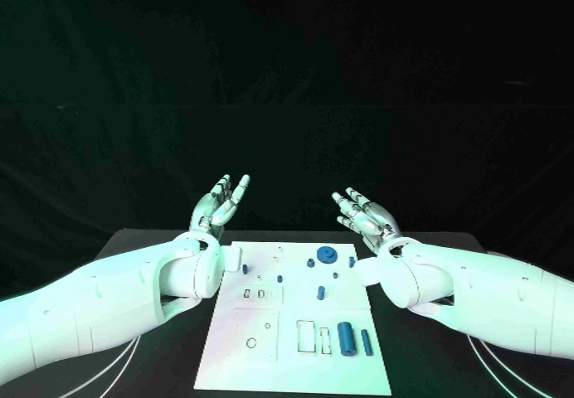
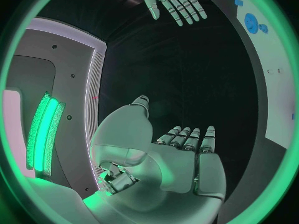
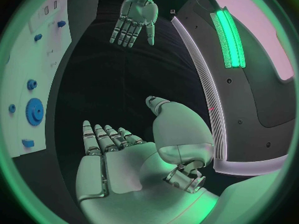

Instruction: Assemble the parts on the task board

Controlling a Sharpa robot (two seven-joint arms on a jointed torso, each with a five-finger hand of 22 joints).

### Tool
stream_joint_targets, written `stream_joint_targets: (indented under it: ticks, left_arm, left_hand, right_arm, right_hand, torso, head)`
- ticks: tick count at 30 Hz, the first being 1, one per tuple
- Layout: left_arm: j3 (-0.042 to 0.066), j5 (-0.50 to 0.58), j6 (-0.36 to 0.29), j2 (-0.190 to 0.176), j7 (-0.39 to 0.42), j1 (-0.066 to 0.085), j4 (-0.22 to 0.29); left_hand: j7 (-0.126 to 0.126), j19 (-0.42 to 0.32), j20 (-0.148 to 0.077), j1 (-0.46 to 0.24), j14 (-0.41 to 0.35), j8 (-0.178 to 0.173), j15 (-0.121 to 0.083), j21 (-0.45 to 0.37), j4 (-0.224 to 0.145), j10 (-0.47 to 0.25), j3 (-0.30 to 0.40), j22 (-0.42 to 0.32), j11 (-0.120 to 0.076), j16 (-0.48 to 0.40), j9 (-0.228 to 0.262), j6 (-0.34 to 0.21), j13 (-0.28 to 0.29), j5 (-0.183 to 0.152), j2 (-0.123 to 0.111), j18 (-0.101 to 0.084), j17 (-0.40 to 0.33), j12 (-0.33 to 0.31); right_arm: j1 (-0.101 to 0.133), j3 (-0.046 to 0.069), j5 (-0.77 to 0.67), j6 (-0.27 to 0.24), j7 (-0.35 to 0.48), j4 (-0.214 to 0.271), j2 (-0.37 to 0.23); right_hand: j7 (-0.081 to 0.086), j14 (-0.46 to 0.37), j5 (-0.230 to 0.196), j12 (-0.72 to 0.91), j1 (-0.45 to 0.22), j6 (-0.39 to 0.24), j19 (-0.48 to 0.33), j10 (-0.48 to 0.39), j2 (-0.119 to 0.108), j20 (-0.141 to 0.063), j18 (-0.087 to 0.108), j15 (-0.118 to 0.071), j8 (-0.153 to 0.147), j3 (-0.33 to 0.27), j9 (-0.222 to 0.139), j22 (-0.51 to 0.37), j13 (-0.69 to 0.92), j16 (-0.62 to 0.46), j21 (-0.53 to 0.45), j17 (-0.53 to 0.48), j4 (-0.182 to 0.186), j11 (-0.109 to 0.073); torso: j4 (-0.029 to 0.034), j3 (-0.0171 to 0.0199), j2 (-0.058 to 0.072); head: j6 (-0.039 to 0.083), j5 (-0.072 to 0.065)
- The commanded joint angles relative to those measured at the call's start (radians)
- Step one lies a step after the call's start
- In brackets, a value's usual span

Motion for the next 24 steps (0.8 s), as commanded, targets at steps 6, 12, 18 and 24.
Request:
stream_joint_targets:
  ticks: [6, 12, 18, 24]
  left_arm:
    - [0.001, -0.013, 0.061, 0.002, 0.025, 0.002, 0.0]
    - [0.001, -0.01, 0.078, -0.047, 0.022, 0.008, 0.037]
    - [0.001, -0.002, 0.093, -0.069, 0.019, 0.011, 0.06]
    - [0.002, 0.008, 0.104, -0.095, 0.024, 0.015, 0.089]
  left_hand:
    - [0.078, 0.0, 0.007, 0.021, 0.003, 0.004, 0.01, 0.004, 0.006, 0.002, -0.004, 0.001, 0.012, -0.003, 0.002, 0.006, 0.001, 0.003, 0.003, 0.024, 0.003, -0.005]
    - [0.081, 0.0, 0.011, 0.059, 0.009, 0.01, 0.012, 0.006, 0.004, 0.012, -0.01, 0.002, 0.015, -0.001, 0.007, 0.026, 0.004, 0.003, 0.006, 0.046, 0.005, -0.002]
    - [0.109, 0.03, 0.021, 0.22, 0.076, 0.031, 0.044, 0.023, -0.015, 0.084, 0.004, 0.012, 0.045, 0.022, 0.023, 0.096, 0.016, 0.005, -0.025, 0.064, 0.025, 0.014]
    - [0.149, 0.436, 0.023, 0.343, 0.474, 0.143, 0.093, 0.235, -0.054, 0.396, 0.025, 0.121, 0.092, 0.188, 0.089, 0.372, 0.06, 0.004, -0.059, 0.019, 0.124, 0.102]
  right_arm:
    - [0.026, -0.021, -0.082, 0.226, -0.073, -0.027, 0.012]
    - [0.04, -0.021, -0.302, 0.129, -0.022, -0.02, -0.018]
    - [0.051, -0.021, -0.367, 0.121, -0.018, -0.024, -0.026]
    - [0.065, -0.02, -0.458, 0.105, -0.026, -0.03, -0.033]
  right_hand:
    - [0.181, 0.118, 0.012, 0.031, 0.102, 0.072, 0.06, 0.103, -0.003, 0.003, 0.024, 0.014, 0.031, 0.019, 0.031, 0.015, 0.018, 0.041, 0.028, 0.028, -0.051, 0.012]
    - [0.179, 0.239, 0.001, 0.055, 0.203, 0.191, 0.094, 0.246, -0.012, 0.005, 0.031, 0.004, 0.081, 0.056, 0.075, 0.022, 0.027, 0.077, 0.046, 0.051, -0.124, 0.005]
    - [0.177, 0.377, -0.007, 0.078, 0.245, 0.294, 0.125, 0.41, -0.029, 0.006, 0.045, -0.009, 0.122, 0.075, 0.107, 0.027, 0.038, 0.117, 0.061, 0.075, -0.161, -0.001]
    - [0.176, 0.499, -0.023, 0.103, 0.279, 0.376, 0.193, 0.542, -0.046, 0.003, 0.063, -0.025, 0.156, 0.086, 0.131, 0.04, 0.048, 0.156, 0.09, 0.096, -0.194, -0.011]
  torso:
    - [0.0002, -0.0001, 0.0]
    - [-0.0017, -0.0034, 0.02]
    - [-0.0035, -0.0021, 0.028]
    - [-0.0041, -0.0032, 0.046]
  head:
    - [0.0, 0.0]
    - [0.004, -0.004]
    - [0.001, -0.005]
    - [0.004, -0.006]
